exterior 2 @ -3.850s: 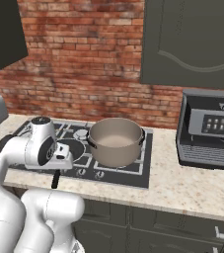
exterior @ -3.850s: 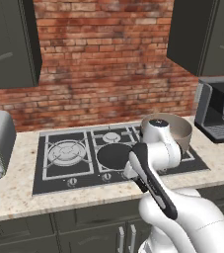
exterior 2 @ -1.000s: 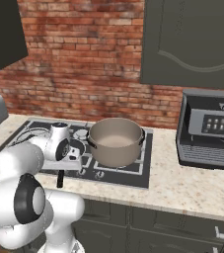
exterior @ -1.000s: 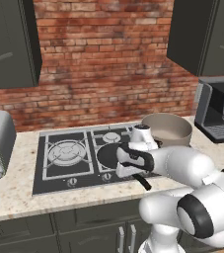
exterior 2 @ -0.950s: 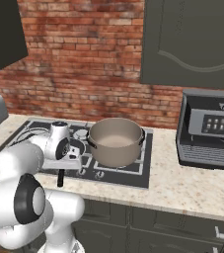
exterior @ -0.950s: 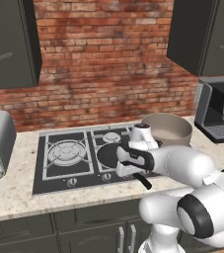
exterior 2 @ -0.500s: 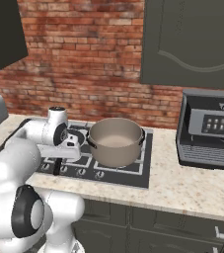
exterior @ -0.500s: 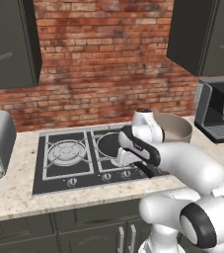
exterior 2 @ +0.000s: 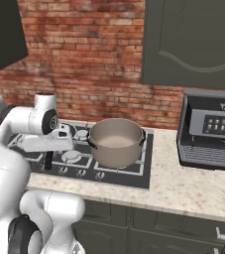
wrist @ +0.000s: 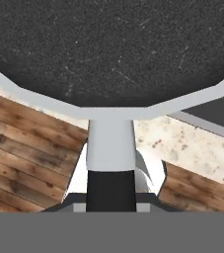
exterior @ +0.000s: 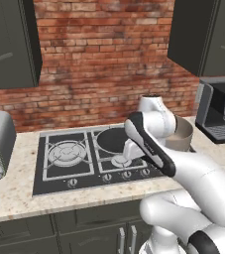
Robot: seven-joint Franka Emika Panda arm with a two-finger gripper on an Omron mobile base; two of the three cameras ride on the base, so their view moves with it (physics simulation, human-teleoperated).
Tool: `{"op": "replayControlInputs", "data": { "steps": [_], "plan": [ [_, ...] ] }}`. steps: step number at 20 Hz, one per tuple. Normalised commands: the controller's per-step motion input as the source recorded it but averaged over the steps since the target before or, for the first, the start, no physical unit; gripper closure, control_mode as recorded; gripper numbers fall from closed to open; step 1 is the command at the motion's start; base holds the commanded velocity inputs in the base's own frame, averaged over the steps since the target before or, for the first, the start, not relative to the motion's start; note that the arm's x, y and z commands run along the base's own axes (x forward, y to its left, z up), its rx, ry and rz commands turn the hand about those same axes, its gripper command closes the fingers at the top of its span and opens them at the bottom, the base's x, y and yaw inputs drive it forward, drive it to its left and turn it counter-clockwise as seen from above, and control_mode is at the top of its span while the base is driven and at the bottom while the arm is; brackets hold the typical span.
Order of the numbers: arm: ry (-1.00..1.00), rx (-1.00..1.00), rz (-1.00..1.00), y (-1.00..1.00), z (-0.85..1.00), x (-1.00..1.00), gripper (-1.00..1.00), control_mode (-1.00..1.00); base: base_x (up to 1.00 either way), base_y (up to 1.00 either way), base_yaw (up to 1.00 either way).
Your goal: Move the pot and pan from the stove into the sink.
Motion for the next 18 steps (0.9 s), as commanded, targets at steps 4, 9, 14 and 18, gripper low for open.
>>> {"op": "replayControlInputs", "data": {
  "steps": [4,9,14,18],
  "plan": [
    [-0.11,0.00,0.17,-0.04,0.43,-0.78,1.00,-1.00,0.00,0.00,0.00],
    [-0.26,0.02,0.16,-0.08,0.31,-0.61,1.00,-1.00,0.00,0.00,0.00],
    [-0.38,0.06,0.14,-0.08,0.24,-0.48,1.00,-1.00,0.00,0.00,0.00],
    [-0.44,0.08,0.10,-0.09,0.32,-0.40,1.00,-1.00,0.00,0.00,0.00]
  ]
}}
